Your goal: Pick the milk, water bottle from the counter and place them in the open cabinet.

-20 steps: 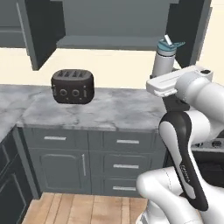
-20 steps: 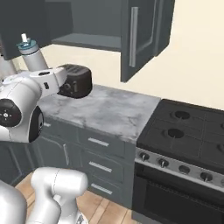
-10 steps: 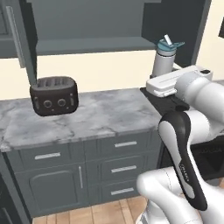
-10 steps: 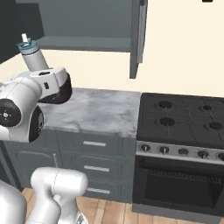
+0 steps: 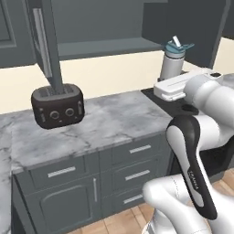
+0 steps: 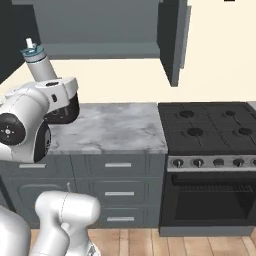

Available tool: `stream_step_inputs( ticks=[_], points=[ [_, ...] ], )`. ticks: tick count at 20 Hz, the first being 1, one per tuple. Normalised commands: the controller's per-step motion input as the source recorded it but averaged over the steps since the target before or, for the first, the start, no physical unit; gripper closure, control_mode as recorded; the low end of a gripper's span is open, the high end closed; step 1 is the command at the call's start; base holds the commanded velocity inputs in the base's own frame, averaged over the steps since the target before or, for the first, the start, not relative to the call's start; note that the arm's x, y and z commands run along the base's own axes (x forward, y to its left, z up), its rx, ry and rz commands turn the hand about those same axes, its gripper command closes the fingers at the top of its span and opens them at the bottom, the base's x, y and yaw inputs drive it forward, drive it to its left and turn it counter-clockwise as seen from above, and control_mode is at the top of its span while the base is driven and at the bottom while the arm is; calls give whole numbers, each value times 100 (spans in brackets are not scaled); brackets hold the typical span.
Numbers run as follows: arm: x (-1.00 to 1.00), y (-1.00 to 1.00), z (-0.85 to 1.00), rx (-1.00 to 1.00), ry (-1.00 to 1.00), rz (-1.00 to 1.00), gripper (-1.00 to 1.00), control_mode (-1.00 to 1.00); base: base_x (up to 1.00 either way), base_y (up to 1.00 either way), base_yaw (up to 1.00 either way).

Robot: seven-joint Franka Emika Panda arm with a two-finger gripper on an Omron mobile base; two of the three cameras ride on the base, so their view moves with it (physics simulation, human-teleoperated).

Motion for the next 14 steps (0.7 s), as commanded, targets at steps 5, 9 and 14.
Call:
stream_step_inputs(
  ticks=[5, 9, 14],
  points=[
    [0, 0, 0, 0, 0, 0, 100, 100, 33, 37, -10],
    [0, 0, 0, 0, 0, 0, 100, 100, 41, 22, 0],
    [0, 0, 0, 0, 0, 0, 100, 100, 45, 9, 0]
  ],
)
